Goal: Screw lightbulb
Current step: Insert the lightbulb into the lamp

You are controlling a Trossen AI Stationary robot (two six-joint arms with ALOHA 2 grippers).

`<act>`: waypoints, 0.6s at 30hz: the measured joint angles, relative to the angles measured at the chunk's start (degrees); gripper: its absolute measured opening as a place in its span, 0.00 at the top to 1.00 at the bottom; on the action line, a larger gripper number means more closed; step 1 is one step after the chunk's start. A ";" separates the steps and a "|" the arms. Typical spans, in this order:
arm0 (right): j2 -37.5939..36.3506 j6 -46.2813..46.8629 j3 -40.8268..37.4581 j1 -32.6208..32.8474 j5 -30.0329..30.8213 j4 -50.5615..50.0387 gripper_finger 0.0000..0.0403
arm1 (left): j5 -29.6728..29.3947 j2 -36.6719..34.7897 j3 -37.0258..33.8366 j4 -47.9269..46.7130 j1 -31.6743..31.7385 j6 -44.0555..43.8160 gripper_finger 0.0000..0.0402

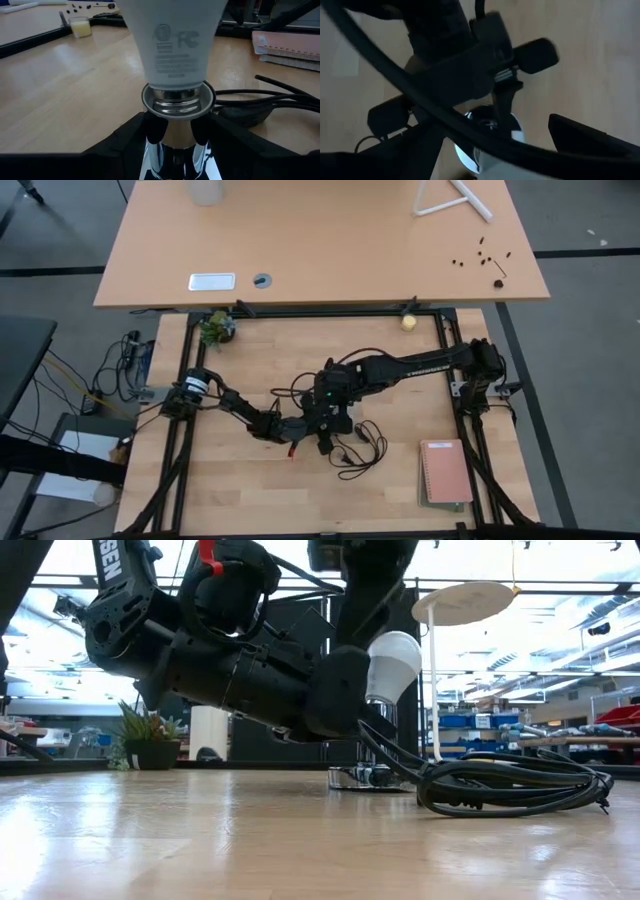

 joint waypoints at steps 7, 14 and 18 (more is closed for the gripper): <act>-0.31 -9.35 8.30 -0.38 2.78 -15.10 0.11 | 0.03 0.00 0.00 -0.57 0.02 0.01 0.50; -0.24 -17.12 11.58 -1.36 10.16 -28.26 0.13 | 0.32 0.00 0.00 -1.09 0.00 0.03 0.50; -0.24 -18.86 9.65 -3.53 7.12 -30.74 0.14 | 0.35 0.00 0.00 -1.17 0.00 0.04 0.50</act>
